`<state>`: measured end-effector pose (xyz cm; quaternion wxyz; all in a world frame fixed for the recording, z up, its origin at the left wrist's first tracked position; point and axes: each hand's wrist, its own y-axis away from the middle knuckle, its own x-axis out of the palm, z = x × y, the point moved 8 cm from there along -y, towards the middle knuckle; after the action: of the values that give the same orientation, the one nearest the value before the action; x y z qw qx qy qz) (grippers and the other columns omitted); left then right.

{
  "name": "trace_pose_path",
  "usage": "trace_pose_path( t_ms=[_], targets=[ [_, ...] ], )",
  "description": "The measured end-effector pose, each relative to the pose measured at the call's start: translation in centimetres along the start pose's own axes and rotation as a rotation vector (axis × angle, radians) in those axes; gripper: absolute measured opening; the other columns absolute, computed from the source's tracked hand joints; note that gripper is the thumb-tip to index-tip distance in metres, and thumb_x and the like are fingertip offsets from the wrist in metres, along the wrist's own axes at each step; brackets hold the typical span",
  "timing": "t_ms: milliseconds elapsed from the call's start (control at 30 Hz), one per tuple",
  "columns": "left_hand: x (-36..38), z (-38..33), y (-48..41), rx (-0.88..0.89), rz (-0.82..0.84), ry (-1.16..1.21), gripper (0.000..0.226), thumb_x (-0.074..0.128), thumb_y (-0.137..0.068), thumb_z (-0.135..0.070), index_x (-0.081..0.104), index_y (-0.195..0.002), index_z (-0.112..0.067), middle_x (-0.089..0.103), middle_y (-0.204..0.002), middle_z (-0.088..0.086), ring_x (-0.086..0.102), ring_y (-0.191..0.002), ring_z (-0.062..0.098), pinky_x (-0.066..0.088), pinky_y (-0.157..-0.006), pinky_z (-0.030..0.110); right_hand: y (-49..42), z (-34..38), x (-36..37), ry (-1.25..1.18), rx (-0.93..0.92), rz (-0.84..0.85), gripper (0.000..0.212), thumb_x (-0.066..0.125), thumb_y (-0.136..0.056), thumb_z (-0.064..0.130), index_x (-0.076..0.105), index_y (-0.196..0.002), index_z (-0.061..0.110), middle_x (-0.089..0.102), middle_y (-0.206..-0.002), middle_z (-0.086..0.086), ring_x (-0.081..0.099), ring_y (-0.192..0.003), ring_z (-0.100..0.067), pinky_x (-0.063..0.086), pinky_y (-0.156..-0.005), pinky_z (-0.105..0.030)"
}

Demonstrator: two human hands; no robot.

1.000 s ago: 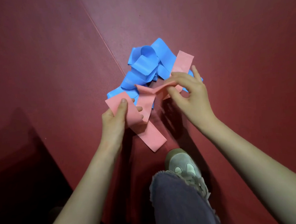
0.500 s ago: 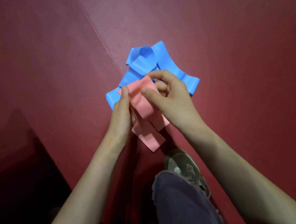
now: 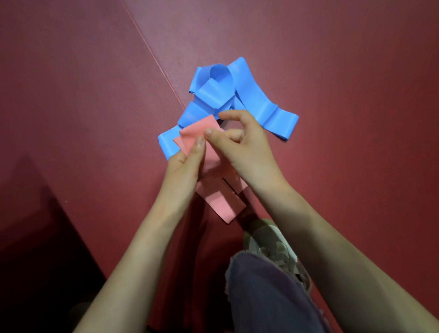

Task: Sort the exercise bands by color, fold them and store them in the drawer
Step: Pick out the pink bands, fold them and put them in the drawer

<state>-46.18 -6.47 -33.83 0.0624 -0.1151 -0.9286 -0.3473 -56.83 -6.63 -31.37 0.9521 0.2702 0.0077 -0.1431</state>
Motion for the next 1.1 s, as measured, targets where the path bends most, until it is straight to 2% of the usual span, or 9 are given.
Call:
trace_pose_path(
  t_ms=[133,267,467,533,633,767,867,967,1100],
  targets=[
    [0.2,0.0,-0.3,-0.013,0.014,0.027,0.032,0.049,-0.081,-0.035,0.069,-0.092,-0.012,0.07,-0.099,0.013,0.065,-0.097,0.025,0.05,-0.093,0.039,0.3,0.2,-0.3,-0.045,-0.045,-0.007,0.024,0.06,-0.083,0.003,0.046,-0.07,0.018,0.044,-0.033,0.014,0.039,-0.034,0.002,0.031,-0.043,-0.008],
    [0.7,-0.3,-0.5,0.035,0.045,-0.006,0.022,0.052,-0.088,-0.026,0.068,-0.095,-0.013,0.074,-0.084,-0.001,0.068,-0.084,0.014,0.053,-0.085,0.031,-0.3,0.9,-0.3,-0.025,-0.079,0.027,0.026,0.06,-0.082,0.001,0.046,-0.067,0.018,0.043,-0.032,0.014,0.039,-0.032,0.001,0.03,-0.041,-0.006],
    [0.2,-1.6,-0.6,0.087,0.017,0.058,0.029,0.036,-0.097,-0.017,0.064,-0.099,-0.01,0.074,-0.079,-0.005,0.069,-0.08,0.01,0.056,-0.078,0.025,-0.1,0.2,-0.3,-0.139,-0.032,0.002,0.018,0.056,-0.087,0.008,0.049,-0.103,0.014,0.049,-0.04,0.014,0.046,-0.044,0.004,0.039,-0.055,-0.009],
    [-0.3,-2.6,-0.6,0.109,-0.016,0.11,0.032,0.034,-0.097,-0.016,0.065,-0.089,-0.017,0.074,-0.075,-0.008,0.069,-0.075,0.006,0.056,-0.076,0.023,0.0,-0.2,-1.5,-0.083,-0.082,-0.126,0.014,0.057,-0.086,0.008,0.05,-0.095,0.018,0.052,-0.057,0.013,0.048,-0.056,0.004,0.042,-0.065,-0.014],
    [-1.3,-4.7,-0.6,0.173,-0.064,0.141,0.033,0.032,-0.098,-0.019,0.063,-0.087,-0.022,0.074,-0.076,-0.01,0.068,-0.079,0.005,0.056,-0.079,0.024,0.8,-1.1,-2.8,0.044,-0.181,-0.232,0.017,0.053,-0.083,0.011,0.051,-0.075,0.026,0.049,-0.065,0.01,0.043,-0.059,0.0,0.038,-0.06,-0.013],
    [-1.9,-6.4,-0.8,0.248,-0.052,0.124,0.027,0.033,-0.098,-0.02,0.06,-0.095,-0.023,0.074,-0.084,-0.011,0.067,-0.09,0.007,0.053,-0.086,0.026,1.6,-5.7,-0.1,0.342,-0.062,0.12,0.027,0.043,-0.073,0.008,0.069,-0.079,0.015,0.061,-0.064,0.015,0.052,-0.055,0.0,0.042,-0.06,-0.014],
    [-1.6,-6.3,-0.8,0.248,-0.042,0.068,0.027,0.036,-0.096,-0.022,0.062,-0.092,-0.026,0.074,-0.083,-0.012,0.067,-0.087,0.006,0.053,-0.087,0.027,2.3,-9.0,2.7,0.688,0.007,0.447,0.033,0.043,-0.077,0.005,0.07,-0.095,0.015,0.071,-0.092,0.001,0.063,-0.083,-0.013,0.049,-0.078,-0.027],
    [-1.3,-5.6,-0.7,0.201,-0.022,0.056,0.029,0.033,-0.097,-0.019,0.06,-0.092,-0.025,0.074,-0.079,-0.013,0.068,-0.082,0.006,0.055,-0.084,0.027,2.0,-8.9,4.1,0.925,-0.088,0.451,0.039,0.043,-0.086,0.008,0.053,-0.122,0.019,0.057,-0.122,-0.005,0.055,-0.11,-0.029,0.047,-0.088,-0.039],
    [-1.0,-4.9,-0.4,0.149,0.01,0.067,0.037,0.033,-0.097,-0.018,0.065,-0.081,-0.023,0.074,-0.075,-0.008,0.069,-0.074,0.01,0.055,-0.083,0.034,0.2,-8.4,5.7,1.196,-0.138,0.503,0.043,0.04,-0.093,0.016,0.035,-0.136,0.02,0.051,-0.129,-0.013,0.052,-0.112,-0.035,0.041,-0.081,-0.038]
  ],
)
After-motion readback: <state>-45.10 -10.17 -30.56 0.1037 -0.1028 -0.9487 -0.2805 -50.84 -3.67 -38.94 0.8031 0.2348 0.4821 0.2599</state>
